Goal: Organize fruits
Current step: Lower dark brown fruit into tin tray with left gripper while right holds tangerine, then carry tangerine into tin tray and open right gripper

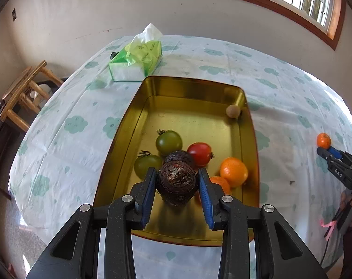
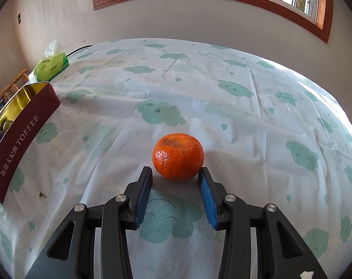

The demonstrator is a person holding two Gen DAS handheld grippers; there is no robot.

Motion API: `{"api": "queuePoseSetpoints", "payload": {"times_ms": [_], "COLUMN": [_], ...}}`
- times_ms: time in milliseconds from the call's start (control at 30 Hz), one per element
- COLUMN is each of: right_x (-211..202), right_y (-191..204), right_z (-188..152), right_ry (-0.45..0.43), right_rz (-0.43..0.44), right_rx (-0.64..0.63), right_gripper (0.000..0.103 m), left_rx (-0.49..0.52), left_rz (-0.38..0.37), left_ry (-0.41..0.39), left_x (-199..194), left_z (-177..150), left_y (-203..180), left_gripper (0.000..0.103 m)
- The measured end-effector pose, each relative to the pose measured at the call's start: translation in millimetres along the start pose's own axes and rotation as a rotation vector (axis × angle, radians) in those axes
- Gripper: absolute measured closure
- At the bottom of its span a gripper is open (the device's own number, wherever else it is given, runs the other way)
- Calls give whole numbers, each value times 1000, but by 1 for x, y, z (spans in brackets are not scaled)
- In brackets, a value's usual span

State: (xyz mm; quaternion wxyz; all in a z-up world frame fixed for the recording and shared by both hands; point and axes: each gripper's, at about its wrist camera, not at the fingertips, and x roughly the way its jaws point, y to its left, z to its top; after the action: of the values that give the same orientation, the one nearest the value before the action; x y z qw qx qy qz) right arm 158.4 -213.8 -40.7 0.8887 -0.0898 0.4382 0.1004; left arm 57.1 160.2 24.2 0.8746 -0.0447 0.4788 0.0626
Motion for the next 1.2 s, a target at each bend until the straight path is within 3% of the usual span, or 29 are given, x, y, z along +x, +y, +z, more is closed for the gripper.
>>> {"api": "queuePoseSetpoints", "payload": {"times_ms": [67,200,333,533,733,900,1200], "right_x": [0,1,2,6,11,15,12], "right_y": [0,-8,-7,3,-5,-7,-5], "right_z": [0,1,3,10,18,22,21], "right_ry": [0,5,6,8,15,17,22], "right_rz": [-3,-7,1,1,34,21,23], "right_rx": [-2,37,30,13,79,84,82], "right_gripper": [64,50,48,50,52,62,63], "left_rx": [-12,-23,-28,-21,-21,-23,-42], "left_rz": [15,31,36,40,41,39,48], "left_ry": [15,40,63,93,91,88,97], "left_x": [4,12,21,31,33,34,35], "left_z": [-4,-8,-11,-15,-15,-15,-17], "left_y": [10,21,25,26,27,28,31], "left_gripper": [66,66,66,66,66,66,65]}}
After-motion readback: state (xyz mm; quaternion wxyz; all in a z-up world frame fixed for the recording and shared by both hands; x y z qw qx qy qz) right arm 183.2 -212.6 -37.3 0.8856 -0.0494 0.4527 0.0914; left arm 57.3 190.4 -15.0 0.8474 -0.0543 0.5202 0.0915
